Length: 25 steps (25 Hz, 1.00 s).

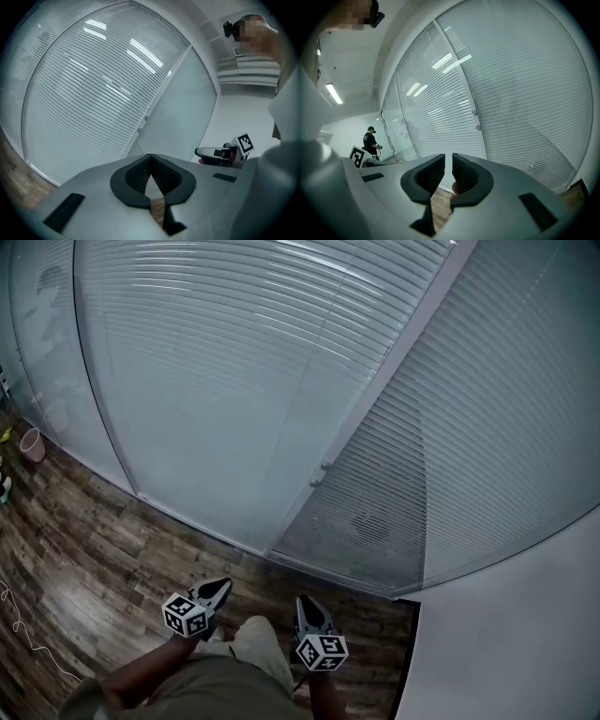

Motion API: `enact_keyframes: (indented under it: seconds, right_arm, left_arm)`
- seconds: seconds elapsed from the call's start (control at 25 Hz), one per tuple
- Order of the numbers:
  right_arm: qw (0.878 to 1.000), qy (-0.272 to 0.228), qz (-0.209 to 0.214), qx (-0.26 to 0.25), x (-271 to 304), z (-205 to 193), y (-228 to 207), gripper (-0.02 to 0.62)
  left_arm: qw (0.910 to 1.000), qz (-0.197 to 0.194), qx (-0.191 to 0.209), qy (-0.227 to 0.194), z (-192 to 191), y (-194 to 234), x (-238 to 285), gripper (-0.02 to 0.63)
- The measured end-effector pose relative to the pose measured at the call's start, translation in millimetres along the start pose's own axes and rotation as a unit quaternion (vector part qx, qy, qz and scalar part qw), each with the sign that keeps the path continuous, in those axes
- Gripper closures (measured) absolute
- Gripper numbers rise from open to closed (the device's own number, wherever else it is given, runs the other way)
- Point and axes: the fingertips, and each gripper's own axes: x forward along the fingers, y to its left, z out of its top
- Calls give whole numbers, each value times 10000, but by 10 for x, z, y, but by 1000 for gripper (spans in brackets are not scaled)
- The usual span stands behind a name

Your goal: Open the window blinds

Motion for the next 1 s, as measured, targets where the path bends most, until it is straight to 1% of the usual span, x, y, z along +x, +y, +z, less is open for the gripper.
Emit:
enact_keyframes:
  seconds: [0.08, 0.2, 0.36, 0.48, 0.56, 0.68, 0.88, 1.0]
  right_arm:
    - [10000, -4, -64, 73, -19, -24, -57, 542]
    - [9999, 30, -87, 136, -85, -78, -205, 543]
    - [9998, 88, 6, 184, -8, -92, -441, 542]
    - [9999, 2, 120, -48, -96, -111, -602, 543]
    - [9999, 42, 92, -104, -177, -128, -724, 541]
    - [9999, 107, 71, 2, -168, 31, -868, 542]
    - [9997, 183, 153, 40, 53, -185, -887, 541]
    - [9997, 224, 67, -1, 162, -76, -855, 542]
  left_arm:
    - [9997, -2, 169, 157, -58, -46, 16, 592]
    - [9992, -24, 348, 217, -137, -148, 55, 592]
    - [9992, 131, 342, 134, -67, -76, 292, 591]
    - [9992, 134, 384, -47, -108, -218, 376, 592]
    - [9993, 183, 295, -110, -139, -322, 378, 591]
    - [9994, 283, 100, -161, -8, -369, 465, 592]
    - [9989, 423, -14, -190, -161, -49, 491, 591]
    - [9990, 403, -77, -161, -29, 45, 546, 592]
